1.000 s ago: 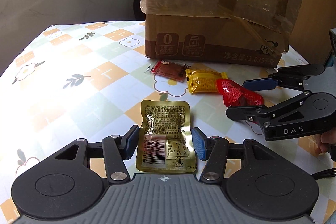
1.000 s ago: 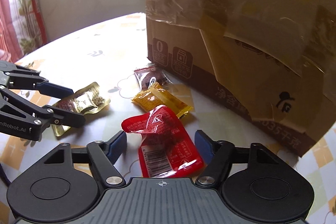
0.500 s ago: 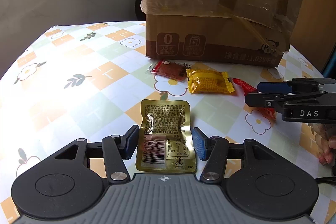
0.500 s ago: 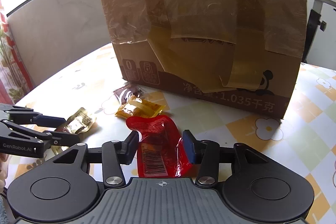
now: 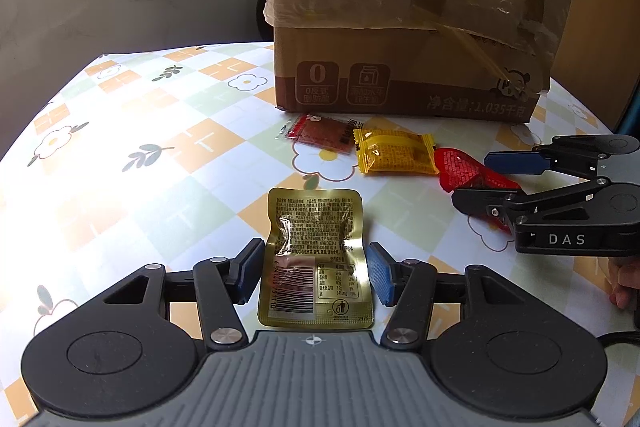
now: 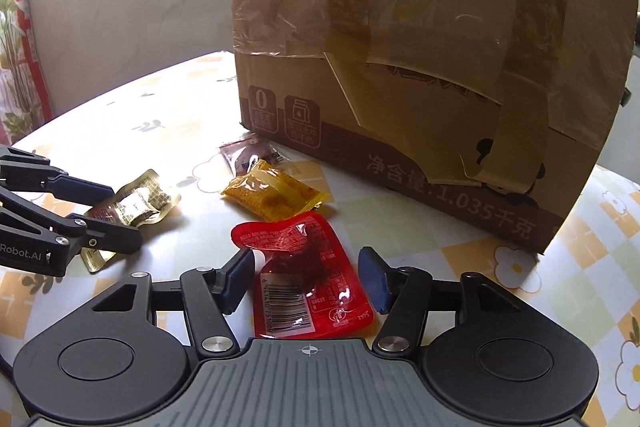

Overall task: Organize snacks
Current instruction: 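Lift both packets and carry them over the box opening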

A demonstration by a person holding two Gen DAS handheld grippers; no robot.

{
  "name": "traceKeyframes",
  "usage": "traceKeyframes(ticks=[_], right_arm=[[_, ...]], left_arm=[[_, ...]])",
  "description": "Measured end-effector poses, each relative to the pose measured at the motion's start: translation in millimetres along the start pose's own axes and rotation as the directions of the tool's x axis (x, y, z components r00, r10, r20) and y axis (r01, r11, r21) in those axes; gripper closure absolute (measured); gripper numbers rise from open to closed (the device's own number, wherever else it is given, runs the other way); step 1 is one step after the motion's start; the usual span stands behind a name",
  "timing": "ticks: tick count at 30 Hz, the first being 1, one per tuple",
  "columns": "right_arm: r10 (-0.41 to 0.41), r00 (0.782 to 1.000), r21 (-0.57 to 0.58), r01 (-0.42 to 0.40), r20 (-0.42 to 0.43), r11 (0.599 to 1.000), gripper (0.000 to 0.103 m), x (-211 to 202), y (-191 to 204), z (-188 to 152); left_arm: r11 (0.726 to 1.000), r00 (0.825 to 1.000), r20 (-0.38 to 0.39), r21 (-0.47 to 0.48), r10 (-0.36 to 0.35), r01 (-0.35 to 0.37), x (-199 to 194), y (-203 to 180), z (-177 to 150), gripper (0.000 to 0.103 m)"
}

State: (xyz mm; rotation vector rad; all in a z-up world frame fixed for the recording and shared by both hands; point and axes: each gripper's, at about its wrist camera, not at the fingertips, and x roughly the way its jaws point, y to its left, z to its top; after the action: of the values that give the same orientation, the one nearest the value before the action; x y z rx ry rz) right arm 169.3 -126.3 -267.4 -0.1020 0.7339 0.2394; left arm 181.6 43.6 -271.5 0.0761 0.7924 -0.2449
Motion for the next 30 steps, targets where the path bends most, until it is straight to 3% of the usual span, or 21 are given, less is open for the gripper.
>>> traceKeyframes(ticks=[5, 15, 21, 26, 30], right_arm=[[0.051, 0.997, 0.044, -0.053, 0.058, 0.998, 0.065, -13, -9, -3], [0.072, 0.994, 0.095, -0.079, 0.081, 0.992, 0.066, -33, -15, -5], [0.07, 0.986, 0.108, -0.087, 0.152, 0.99, 0.066, -63, -17, 2], [0.078, 0.968, 0.082, -0.1, 0.24, 0.992, 0.066, -93, -17, 24], [0.072, 0.933, 0.039, -0.092, 0.351, 0.995, 0.066, -120, -19, 57]], left_arm=[[0.996, 0.999, 0.0, -0.074, -0.046, 0.046, -3, 11, 2, 0.048], [0.992, 0.996, 0.051, -0.107, -0.067, 0.072, -24, 15, 1, 0.049], [0.993, 0.99, 0.115, -0.084, -0.079, 0.089, -40, 10, 11, 0.049], [0.993, 0.971, 0.216, -0.045, -0.099, 0.111, -64, 3, 37, 0.049], [0.991, 0.935, 0.332, -0.006, -0.128, 0.137, -87, -3, 74, 0.049]])
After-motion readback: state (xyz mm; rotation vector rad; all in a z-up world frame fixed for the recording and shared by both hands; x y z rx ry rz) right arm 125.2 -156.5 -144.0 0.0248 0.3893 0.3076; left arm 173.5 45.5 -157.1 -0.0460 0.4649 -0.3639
